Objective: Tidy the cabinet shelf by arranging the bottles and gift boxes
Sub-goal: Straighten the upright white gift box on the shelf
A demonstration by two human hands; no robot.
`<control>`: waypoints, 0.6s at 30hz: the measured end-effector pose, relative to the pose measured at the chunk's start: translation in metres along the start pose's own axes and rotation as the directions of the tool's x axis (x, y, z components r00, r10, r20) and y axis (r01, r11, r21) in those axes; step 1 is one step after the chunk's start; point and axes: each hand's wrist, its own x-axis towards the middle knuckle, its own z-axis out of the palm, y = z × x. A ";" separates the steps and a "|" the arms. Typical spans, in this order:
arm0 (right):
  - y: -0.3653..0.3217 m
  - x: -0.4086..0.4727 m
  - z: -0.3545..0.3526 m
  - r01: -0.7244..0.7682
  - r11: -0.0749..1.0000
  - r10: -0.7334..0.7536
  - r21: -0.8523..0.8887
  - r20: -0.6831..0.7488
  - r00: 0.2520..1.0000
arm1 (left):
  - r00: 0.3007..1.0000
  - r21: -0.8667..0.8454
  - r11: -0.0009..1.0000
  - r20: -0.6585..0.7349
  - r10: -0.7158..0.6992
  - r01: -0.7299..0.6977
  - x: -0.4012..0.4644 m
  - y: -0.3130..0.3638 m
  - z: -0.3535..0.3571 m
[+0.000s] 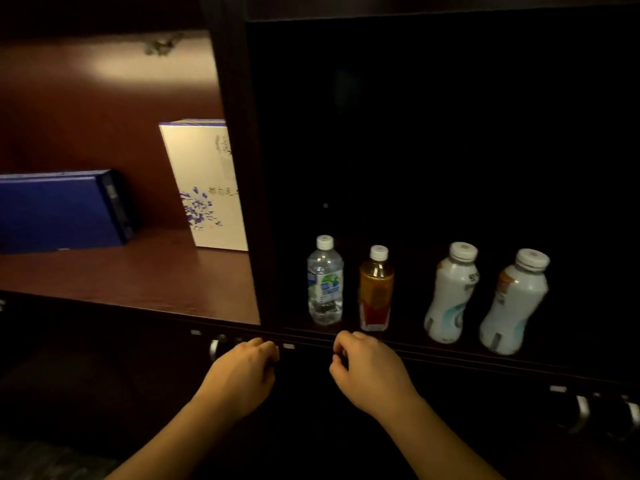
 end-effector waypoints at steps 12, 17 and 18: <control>-0.163 0.130 0.110 0.173 0.976 -0.164 -0.128 0.081 0.983 | 0.980 0.060 0.987 -0.137 -0.142 0.151 0.015 -0.223 -0.059; -0.200 0.202 0.144 0.038 0.976 -0.021 -0.216 0.083 0.996 | 0.990 0.092 0.990 -0.105 -0.098 0.108 0.060 -0.312 -0.080; -0.206 0.222 0.154 -0.006 0.975 0.024 -0.223 0.078 0.997 | 0.993 0.097 0.991 -0.088 -0.084 0.092 0.075 -0.336 -0.083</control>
